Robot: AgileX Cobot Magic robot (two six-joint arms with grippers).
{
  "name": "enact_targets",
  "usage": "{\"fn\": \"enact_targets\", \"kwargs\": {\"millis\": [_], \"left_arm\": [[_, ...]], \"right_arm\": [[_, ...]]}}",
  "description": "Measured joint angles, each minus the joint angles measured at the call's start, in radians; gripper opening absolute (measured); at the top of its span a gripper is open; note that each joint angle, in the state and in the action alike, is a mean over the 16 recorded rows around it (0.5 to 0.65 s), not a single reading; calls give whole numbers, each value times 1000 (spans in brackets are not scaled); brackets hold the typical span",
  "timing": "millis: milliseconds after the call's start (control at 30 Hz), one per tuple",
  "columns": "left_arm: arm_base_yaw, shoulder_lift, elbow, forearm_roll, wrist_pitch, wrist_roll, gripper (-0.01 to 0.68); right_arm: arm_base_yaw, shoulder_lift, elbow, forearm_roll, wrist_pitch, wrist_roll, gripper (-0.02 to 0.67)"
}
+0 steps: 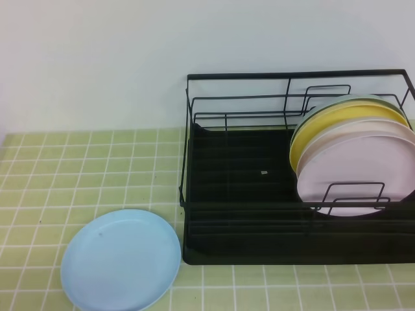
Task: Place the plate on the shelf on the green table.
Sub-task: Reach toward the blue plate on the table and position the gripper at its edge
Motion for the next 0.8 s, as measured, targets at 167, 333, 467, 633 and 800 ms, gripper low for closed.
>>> {"fn": "enact_targets", "kwargs": {"millis": [167,333,467,633,800], "left_arm": [[0,0,0,-227,-134,-13,0],[0,0,-1,-408,-288,-31,0],[0,0,-12,-479,-377,-32,0],[0,3,-61,-469,-388,17,0],[0,26,-142,-425,-289,92,0]], "right_arm": [[0,0,0,168,-213,40,-4],[0,0,-8,285,-408,98,-4],[0,0,-44,281,-458,120,-4],[0,5,-144,210,-363,133,-4],[0,34,-287,127,-147,76,-4]]}}
